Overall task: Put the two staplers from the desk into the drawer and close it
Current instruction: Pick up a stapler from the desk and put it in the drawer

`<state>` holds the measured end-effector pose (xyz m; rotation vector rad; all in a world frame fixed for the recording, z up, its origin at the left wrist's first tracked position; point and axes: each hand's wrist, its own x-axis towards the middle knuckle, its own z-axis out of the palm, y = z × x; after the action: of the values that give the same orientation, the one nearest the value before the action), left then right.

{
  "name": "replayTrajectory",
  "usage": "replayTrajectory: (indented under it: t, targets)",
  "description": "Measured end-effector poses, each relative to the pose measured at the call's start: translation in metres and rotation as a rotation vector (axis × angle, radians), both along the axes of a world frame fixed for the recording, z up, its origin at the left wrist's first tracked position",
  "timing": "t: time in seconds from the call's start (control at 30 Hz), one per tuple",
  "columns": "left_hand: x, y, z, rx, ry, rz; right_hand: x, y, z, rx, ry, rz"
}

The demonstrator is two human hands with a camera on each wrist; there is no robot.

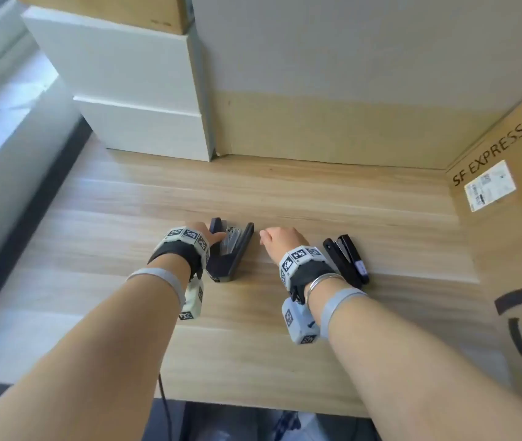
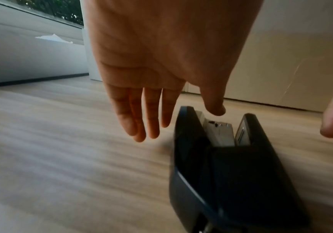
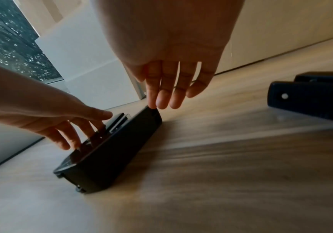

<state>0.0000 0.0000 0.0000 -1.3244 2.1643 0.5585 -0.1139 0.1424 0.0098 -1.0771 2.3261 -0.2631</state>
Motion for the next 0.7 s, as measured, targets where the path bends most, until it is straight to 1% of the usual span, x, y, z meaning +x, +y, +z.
replayTrajectory:
  t: [0.13, 0.27, 0.57, 0.63, 0.7]
  targets:
    - [-0.003, 0.006, -0.017, 0.053, 0.046, 0.073, -0.004, 0.004, -0.015, 0.043, -0.04, -0.017]
    - [-0.008, 0.012, -0.018, 0.014, 0.085, 0.162, -0.006, 0.007, -0.024, 0.066, -0.039, 0.021]
    - [-0.008, 0.027, -0.013, 0.052, 0.23, 0.413, -0.013, 0.023, -0.034, 0.104, -0.053, 0.074]
    - [-0.005, 0.029, -0.013, 0.06, 0.253, 0.429, -0.013, 0.026, -0.033, 0.13, -0.05, 0.086]
    - [-0.002, 0.032, -0.013, 0.053, 0.272, 0.39, -0.012, 0.03, -0.032, 0.156, -0.043, 0.089]
